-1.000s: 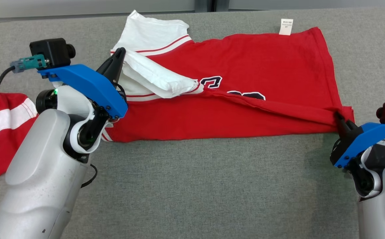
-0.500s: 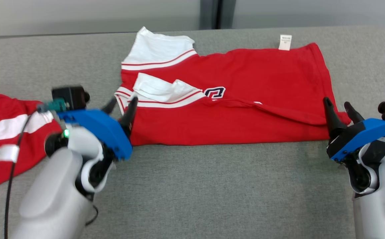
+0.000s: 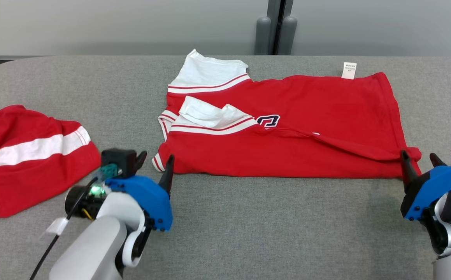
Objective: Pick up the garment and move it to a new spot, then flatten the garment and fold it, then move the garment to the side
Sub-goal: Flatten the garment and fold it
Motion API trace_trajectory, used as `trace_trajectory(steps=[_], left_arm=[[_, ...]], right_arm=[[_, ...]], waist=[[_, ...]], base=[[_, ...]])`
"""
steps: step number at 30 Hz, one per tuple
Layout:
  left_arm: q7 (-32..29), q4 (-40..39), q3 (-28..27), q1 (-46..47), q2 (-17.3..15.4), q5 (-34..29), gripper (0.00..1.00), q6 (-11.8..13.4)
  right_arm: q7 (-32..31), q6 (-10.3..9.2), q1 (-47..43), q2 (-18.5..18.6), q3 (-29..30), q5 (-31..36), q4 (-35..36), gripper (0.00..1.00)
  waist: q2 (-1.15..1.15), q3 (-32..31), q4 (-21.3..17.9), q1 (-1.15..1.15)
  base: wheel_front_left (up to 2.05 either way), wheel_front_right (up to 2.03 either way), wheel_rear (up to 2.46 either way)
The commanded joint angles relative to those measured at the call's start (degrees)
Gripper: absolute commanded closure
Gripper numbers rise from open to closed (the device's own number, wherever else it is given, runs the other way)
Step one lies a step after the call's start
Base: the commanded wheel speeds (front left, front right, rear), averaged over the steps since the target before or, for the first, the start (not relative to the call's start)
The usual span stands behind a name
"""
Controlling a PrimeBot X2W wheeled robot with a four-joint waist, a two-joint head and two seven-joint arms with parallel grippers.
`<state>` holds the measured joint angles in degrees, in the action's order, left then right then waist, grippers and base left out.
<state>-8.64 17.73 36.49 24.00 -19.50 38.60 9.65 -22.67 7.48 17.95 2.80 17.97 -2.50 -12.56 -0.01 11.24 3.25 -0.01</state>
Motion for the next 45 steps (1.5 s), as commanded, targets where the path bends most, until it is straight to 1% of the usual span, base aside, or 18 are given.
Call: trace_trajectory(steps=[1, 5, 8, 13, 16, 19, 25, 29, 33, 34, 35, 36, 37, 38, 39, 40, 41, 45], left_arm=[[-0.2, 0.4, 0.6, 2.1, -0.1, -1.2, 0.0, 0.4], [-2.5, 3.1, 2.9, 5.7, -0.1, -4.4, 0.0, 1.1], [-4.2, 5.2, 3.9, 8.5, -0.1, -5.4, 0.0, 0.5], [-7.4, 9.8, 5.3, 11.6, -0.6, -6.3, 0.0, -0.5], [-8.3, 12.2, 6.2, 13.4, 0.0, -6.8, 0.0, -1.0], [-8.2, 13.8, 6.7, 14.5, 0.7, -7.2, 0.0, -1.2], [-10.1, 16.6, 7.6, 16.6, 1.8, -6.7, 0.0, -2.4], [-10.2, 17.6, 7.7, 17.4, 2.1, -6.4, 0.0, -2.8], [-11.5, 18.6, 7.9, 18.0, 2.5, -5.5, 0.0, -4.2], [-12.1, 18.9, 7.9, 18.2, 2.7, -5.1, 0.04, -4.5], [-12.7, 19.1, 7.8, 18.3, 2.9, -4.5, 0.13, -4.8], [-13.3, 19.4, 7.6, 18.2, 3.0, -4.0, 0.51, -5.0], [-14.0, 19.9, 7.6, 18.1, 3.0, -3.7, 0.84, -5.0], [-14.5, 20.2, 7.5, 17.9, 3.1, -3.2, 1.0, -4.9], [-14.9, 20.4, 7.4, 17.6, 3.2, -2.8, 1.0, -4.7], [-15.1, 20.4, 7.2, 17.2, 3.1, -2.6, 1.0, -4.6], [-14.5, 20.3, 6.7, 16.9, 3.0, -2.2, 1.0, -4.3], [-10.1, 18.2, 4.4, 15.6, 2.6, -0.8, 1.0, -3.6]], right_arm=[[-0.8, 0.03, -0.3, 0.2, 0.1, 1.2, 0.5, 0.0], [-4.2, 0.03, 0.7, 0.2, -0.6, 3.7, 0.1, 0.0], [-6.7, 0.02, 2.2, 0.2, -1.1, 4.5, -1.5, 0.0], [-8.3, 0.02, 6.3, 0.2, -0.8, 6.8, -6.6, 0.0], [-9.3, 0.02, 9.7, 0.2, 0.6, 10.0, -10.6, 0.0], [-8.8, 0.02, 11.7, 0.2, 2.1, 10.9, -13.1, 0.0], [-8.5, 0.02, 14.3, 0.2, 3.9, 10.3, -16.9, 0.0], [-8.3, 0.02, 15.6, 0.2, 4.3, 9.6, -18.5, 0.0], [-9.4, 0.03, 16.3, 0.1, 3.8, 8.9, -20.5, 0.0], [-9.5, 0.03, 16.4, 0.1, 3.8, 8.8, -20.8, 0.0], [-9.7, 0.03, 16.5, 0.1, 3.7, 8.6, -21.1, 0.0], [-9.8, 0.03, 16.7, 0.1, 3.6, 8.4, -21.4, 0.0], [-10.1, 0.03, 16.8, 0.0, 3.6, 8.1, -21.8, 0.0], [-10.6, 0.03, 16.8, 0.0, 3.6, 7.9, -22.3, 0.36], [-11.1, 0.03, 16.9, -0.1, 3.6, 7.5, -22.8, 0.55], [-11.5, 0.03, 16.9, -0.1, 3.5, 7.3, -23.1, 0.67], [-11.5, 0.03, 17.0, -0.1, 3.5, 7.1, -23.2, 1.0], [-10.3, 0.02, 16.8, 0.0, 3.2, 6.2, -22.3, 1.0]], waist=[[0.01, 0.1, -0.1, 0.01], [0.01, 0.6, -0.9, 0.01], [0.01, 1.2, -1.7, 0.01], [0.01, 2.5, -2.9, 0.01], [0.01, 3.6, -3.0, 0.01], [0.01, 4.4, -2.7, 0.01], [0.01, 5.5, -2.4, 0.01], [0.01, 6.2, -2.5, 0.01], [0.01, 6.6, -2.5, 0.01], [0.01, 6.7, -2.5, 0.01], [0.01, 6.8, -2.5, 0.01], [0.01, 6.9, -2.5, 0.01], [0.01, 7.0, -2.5, 0.01], [0.01, 7.1, -2.5, 0.01], [0.01, 7.2, -2.5, 0.01], [0.01, 7.3, -2.5, 0.01], [0.01, 7.4, -2.4, 0.01], [0.01, 7.4, -2.3, 0.01]], base=[[0.0, 0.0, 0.0], [0.0, 0.0, 0.0], [0.0, 0.0, 0.0], [0.0, 0.0, 0.0], [0.0, 0.0, 0.0], [0.0, 0.0, 0.0], [0.0, 0.0, 0.0], [0.0, 0.0, 0.0], [0.0, 0.0, 0.0], [0.0, 0.0, 0.0], [0.0, 0.0, 0.0], [0.0, 0.0, 0.0], [0.0, 0.0, 0.0], [0.0, 0.0, 0.0], [0.0, 0.0, 0.0], [0.0, 0.0, 0.0], [0.0, 0.0, 0.0], [0.0, 0.0, 0.0]])
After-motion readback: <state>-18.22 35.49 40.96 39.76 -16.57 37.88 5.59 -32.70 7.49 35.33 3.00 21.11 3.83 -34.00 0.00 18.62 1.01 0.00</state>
